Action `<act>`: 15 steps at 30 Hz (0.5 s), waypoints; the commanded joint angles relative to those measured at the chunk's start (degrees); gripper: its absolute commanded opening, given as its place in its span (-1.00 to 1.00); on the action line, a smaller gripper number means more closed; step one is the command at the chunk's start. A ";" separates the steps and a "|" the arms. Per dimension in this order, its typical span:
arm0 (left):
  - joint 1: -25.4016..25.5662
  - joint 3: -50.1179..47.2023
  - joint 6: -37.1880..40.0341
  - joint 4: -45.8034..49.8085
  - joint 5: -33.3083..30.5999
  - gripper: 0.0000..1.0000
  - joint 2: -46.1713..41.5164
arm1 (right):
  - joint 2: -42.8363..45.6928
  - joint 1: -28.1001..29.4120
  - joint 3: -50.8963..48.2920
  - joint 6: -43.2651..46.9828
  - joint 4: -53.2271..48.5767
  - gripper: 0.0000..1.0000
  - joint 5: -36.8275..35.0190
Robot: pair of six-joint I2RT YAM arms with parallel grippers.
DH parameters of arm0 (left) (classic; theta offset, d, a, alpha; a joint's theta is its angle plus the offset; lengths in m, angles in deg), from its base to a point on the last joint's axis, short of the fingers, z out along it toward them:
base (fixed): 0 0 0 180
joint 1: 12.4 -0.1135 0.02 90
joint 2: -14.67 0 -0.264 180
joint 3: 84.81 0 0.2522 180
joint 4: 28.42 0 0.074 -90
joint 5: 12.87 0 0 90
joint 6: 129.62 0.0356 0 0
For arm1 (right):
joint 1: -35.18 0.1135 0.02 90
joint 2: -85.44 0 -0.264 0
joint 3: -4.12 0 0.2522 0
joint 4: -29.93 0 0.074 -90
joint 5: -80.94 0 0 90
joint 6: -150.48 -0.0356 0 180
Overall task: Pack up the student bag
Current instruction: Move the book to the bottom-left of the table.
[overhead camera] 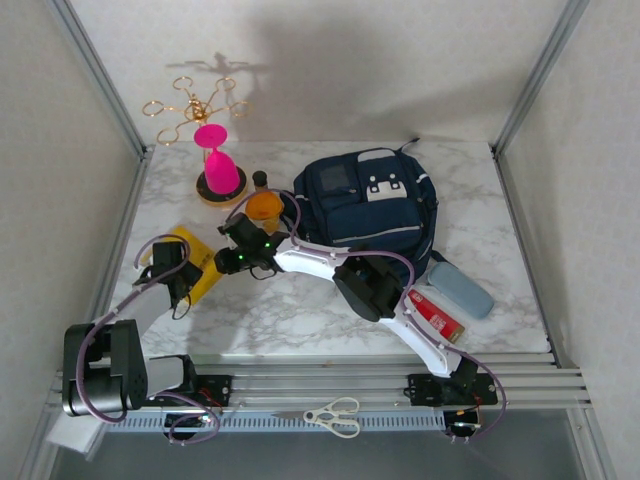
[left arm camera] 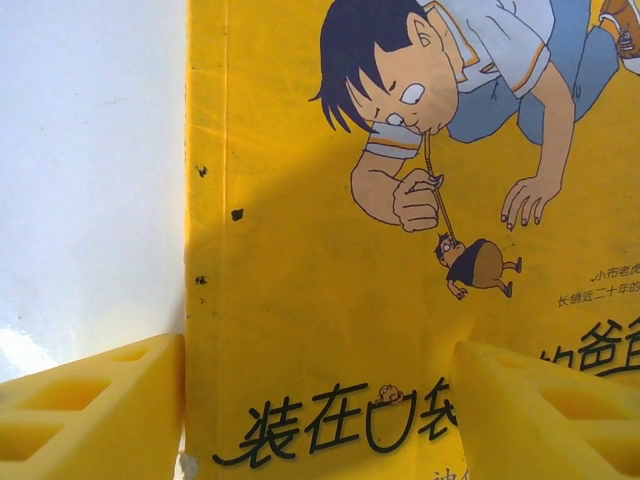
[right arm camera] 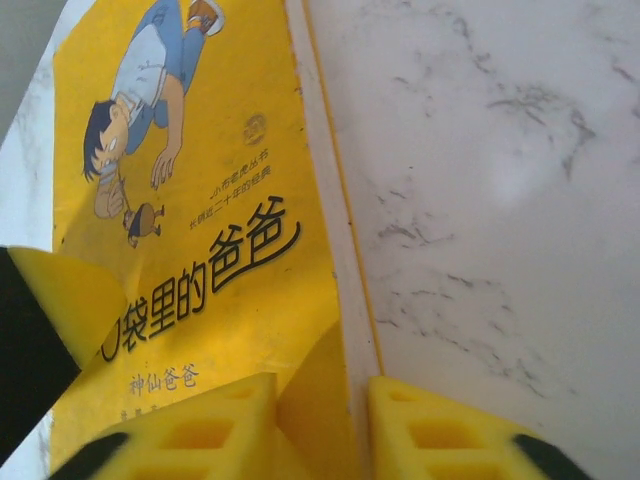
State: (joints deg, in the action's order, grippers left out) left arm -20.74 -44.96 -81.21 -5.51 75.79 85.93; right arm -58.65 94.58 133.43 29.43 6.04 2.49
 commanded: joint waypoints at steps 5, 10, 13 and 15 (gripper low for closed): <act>1.48 -1.38 -0.29 4.31 6.61 0.31 -3.11 | 4.77 1.91 -3.34 -1.94 -0.41 -0.94 4.64; 2.01 -1.96 -1.27 8.71 4.49 0.41 -9.73 | 13.40 1.96 -16.59 -5.92 4.13 -1.00 5.13; 2.15 -2.37 -1.63 9.56 4.20 0.50 -13.09 | 20.73 2.01 -27.72 -8.71 6.79 -1.00 3.30; 2.64 -2.81 -2.09 8.92 6.53 0.50 -12.65 | 25.45 2.07 -34.81 -10.71 7.96 -1.00 1.73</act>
State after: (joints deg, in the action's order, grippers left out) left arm -18.93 -46.86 -82.10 1.57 79.59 73.58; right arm -39.09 95.56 104.60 22.28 11.98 4.41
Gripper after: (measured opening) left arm 0.748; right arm 0.093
